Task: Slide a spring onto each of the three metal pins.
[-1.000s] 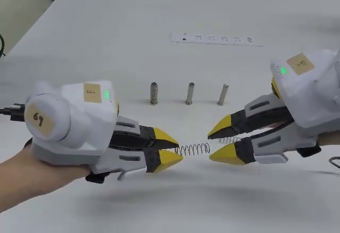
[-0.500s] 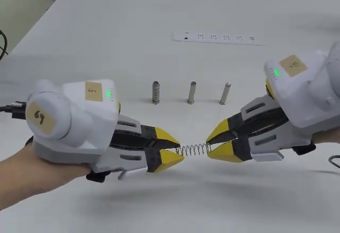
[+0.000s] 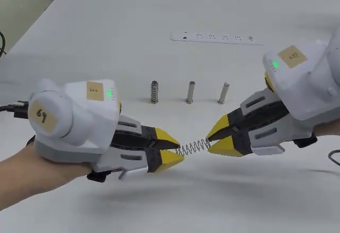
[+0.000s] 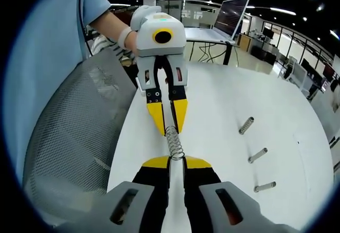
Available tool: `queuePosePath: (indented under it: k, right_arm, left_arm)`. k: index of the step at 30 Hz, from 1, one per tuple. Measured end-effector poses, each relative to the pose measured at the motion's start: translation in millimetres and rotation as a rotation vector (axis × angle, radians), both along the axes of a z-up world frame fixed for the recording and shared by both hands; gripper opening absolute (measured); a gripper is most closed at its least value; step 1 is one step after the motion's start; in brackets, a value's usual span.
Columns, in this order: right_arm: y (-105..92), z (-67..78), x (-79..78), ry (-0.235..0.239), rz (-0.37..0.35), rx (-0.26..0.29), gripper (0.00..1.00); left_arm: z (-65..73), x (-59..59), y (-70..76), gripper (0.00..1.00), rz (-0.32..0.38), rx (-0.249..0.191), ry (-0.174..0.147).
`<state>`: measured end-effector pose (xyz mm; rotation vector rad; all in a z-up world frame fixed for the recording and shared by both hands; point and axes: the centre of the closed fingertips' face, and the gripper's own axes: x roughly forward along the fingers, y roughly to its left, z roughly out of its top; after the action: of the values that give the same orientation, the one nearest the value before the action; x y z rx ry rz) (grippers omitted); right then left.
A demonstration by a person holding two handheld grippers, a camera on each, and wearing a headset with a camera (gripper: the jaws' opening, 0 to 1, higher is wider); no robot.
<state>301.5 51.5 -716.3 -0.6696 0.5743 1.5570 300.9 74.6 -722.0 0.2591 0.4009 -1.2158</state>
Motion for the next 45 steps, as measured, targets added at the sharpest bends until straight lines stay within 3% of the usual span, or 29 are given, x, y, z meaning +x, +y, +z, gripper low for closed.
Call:
queuePosePath:
  k: [11,18,21,23,28,32,45]
  right_arm:
    - [1.1,5.7,0.4,-0.018,0.003,-0.009,0.07]
    - [4.8,10.6,-2.5,0.012,0.001,0.016,0.08]
    - [4.7,10.0,-2.1,0.005,0.01,0.008,0.02]
    - [5.2,9.7,-2.4,0.015,0.005,0.011,0.05]
    - [-0.5,5.5,0.5,0.013,-0.01,-0.004,0.12]
    - [-4.9,-6.7,0.2,0.018,-0.013,-0.028,0.19]
    - [1.9,-24.8,-1.2,0.026,0.009,-0.04,0.18]
  left_arm:
    - [0.8,1.1,-0.5,0.02,0.003,-0.004,-0.006]
    - [1.5,-1.3,-2.2,0.02,-0.01,-0.007,-0.012]
    - [2.7,-0.7,-3.6,0.01,-0.008,-0.014,-0.011]
    - [3.0,0.3,-3.8,0.01,-0.005,-0.016,-0.013]
    - [2.4,0.7,-3.5,0.01,-0.004,-0.016,-0.009]
    - [4.4,1.8,-3.1,0.01,-0.001,-0.018,-0.015]
    - [12.4,4.0,-2.2,0.01,-0.001,-0.028,-0.026]
